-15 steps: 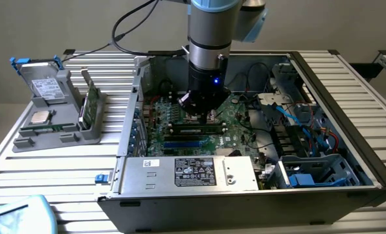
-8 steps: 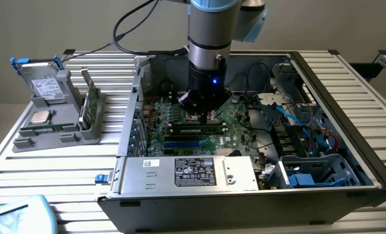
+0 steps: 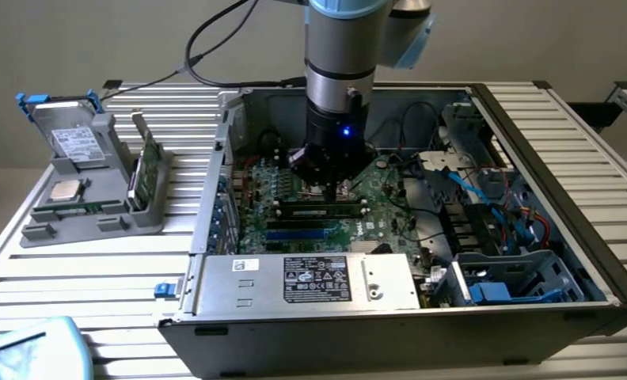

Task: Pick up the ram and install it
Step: 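Press down the ram until it locks into place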

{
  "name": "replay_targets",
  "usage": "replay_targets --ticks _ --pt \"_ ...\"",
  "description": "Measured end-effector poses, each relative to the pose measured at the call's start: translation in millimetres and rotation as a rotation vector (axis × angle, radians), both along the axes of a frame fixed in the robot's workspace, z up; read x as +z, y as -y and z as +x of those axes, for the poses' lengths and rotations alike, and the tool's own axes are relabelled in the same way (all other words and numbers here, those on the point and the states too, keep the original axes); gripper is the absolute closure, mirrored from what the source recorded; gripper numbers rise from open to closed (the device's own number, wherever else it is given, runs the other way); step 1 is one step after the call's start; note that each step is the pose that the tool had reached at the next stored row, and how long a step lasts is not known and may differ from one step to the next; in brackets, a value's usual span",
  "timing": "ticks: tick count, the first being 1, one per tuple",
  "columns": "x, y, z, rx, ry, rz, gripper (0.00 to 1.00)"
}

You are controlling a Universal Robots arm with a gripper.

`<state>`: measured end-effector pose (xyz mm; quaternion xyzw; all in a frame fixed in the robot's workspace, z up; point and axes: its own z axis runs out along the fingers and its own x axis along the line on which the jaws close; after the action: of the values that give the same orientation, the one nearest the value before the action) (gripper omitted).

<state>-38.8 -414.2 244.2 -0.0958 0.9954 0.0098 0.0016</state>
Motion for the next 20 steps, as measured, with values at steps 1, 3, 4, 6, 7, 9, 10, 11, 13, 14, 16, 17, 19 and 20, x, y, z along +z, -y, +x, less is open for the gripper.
replay_targets --ticks 1,3,4,6,7,9,10,11,13,14,16,17,19,20 --pt "0.0 0.0 0.0 -0.013 0.0 0.0 0.89" --pt "0.0 0.0 0.0 -0.04 0.0 0.0 0.89" --pt "0.1 0.0 0.0 -0.054 0.0 0.0 0.89" --pt "0.1 0.0 0.0 -0.085 0.0 0.0 0.89" --pt "0.1 0.0 0.0 -0.102 0.0 0.0 0.89" --pt "0.1 0.0 0.0 -0.133 0.0 0.0 0.89" --pt "0.1 0.0 0.0 -0.147 -0.0001 0.0 0.89" --pt "0.1 0.0 0.0 -0.159 -0.0002 0.0 0.89" --pt "0.2 0.0 -0.8 -0.169 -0.0003 -0.0003 0.89" --pt "0.2 0.1 -0.9 -0.17 -0.0004 -0.0003 0.89" --pt "0.1 0.2 -0.9 -0.173 -0.0045 -0.0004 0.89" --pt "0.0 0.3 -1.2 -0.173 -0.0141 -0.0011 0.89" --pt "0.2 0.9 -1.8 -0.174 -0.0416 -0.0039 0.89" --pt "0.1 1.3 -2.3 -0.174 -0.051 -0.0046 0.89"
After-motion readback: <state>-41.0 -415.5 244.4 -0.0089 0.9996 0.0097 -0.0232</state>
